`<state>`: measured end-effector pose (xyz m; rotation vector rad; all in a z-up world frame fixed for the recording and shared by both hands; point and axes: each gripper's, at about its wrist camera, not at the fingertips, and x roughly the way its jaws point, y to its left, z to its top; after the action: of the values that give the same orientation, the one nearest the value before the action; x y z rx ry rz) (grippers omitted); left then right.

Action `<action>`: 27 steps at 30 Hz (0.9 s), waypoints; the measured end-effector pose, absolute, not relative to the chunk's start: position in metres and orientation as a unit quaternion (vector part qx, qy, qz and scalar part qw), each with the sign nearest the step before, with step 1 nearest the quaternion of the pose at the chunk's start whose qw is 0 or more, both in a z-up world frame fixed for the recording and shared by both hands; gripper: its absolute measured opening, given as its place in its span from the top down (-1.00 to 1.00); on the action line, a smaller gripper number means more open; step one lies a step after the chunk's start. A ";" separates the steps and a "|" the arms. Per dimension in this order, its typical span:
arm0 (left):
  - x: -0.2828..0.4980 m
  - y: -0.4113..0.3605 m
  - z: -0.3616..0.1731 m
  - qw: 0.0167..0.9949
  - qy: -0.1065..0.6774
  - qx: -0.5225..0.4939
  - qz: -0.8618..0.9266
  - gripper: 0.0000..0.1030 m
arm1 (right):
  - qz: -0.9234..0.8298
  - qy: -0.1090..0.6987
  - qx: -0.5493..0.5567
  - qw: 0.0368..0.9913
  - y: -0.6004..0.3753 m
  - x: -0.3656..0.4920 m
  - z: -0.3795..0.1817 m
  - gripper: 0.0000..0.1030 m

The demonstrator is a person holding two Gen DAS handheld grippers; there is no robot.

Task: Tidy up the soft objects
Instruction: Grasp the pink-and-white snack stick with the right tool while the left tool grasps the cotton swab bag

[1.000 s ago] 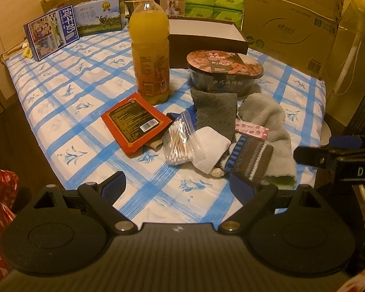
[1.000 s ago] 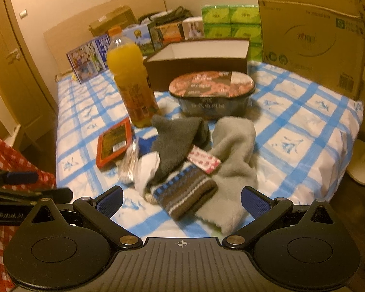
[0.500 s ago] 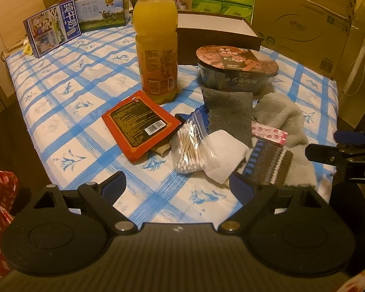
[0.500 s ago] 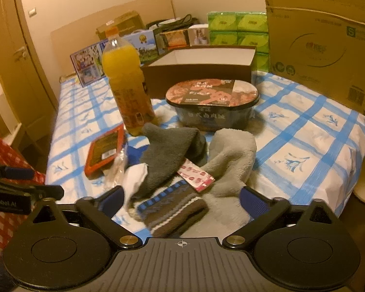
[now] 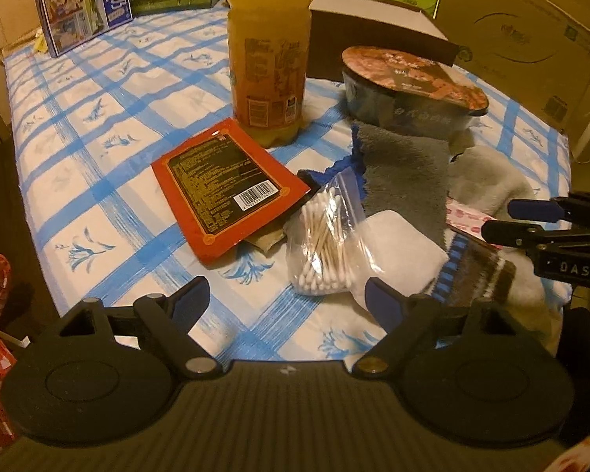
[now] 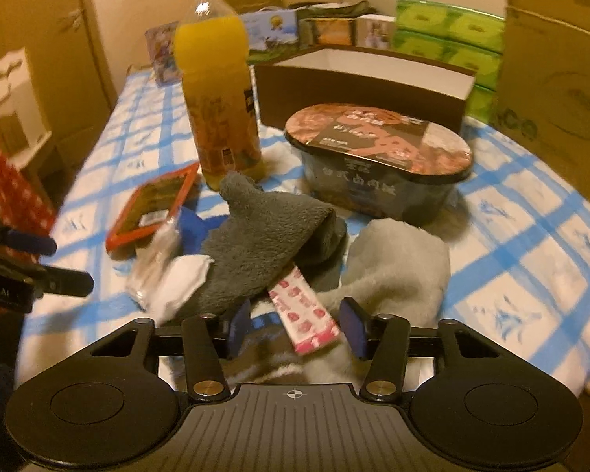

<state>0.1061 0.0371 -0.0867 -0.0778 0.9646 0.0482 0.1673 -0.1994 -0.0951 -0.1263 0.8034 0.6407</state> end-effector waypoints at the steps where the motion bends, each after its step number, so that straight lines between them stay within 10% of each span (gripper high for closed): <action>1: 0.109 0.037 -0.089 0.884 0.465 -0.039 0.022 -0.64 | 0.310 0.386 -0.069 0.866 -0.196 0.172 -0.099 0.06; 27: 0.149 0.041 -0.125 0.870 0.480 -0.108 -0.008 -0.49 | 0.320 0.422 -0.123 0.839 -0.187 0.190 -0.114 0.48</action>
<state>0.1488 0.0407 -0.1246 -0.2262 1.0044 -0.0175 0.1901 -0.1874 -0.1142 -0.2606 0.8934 0.6767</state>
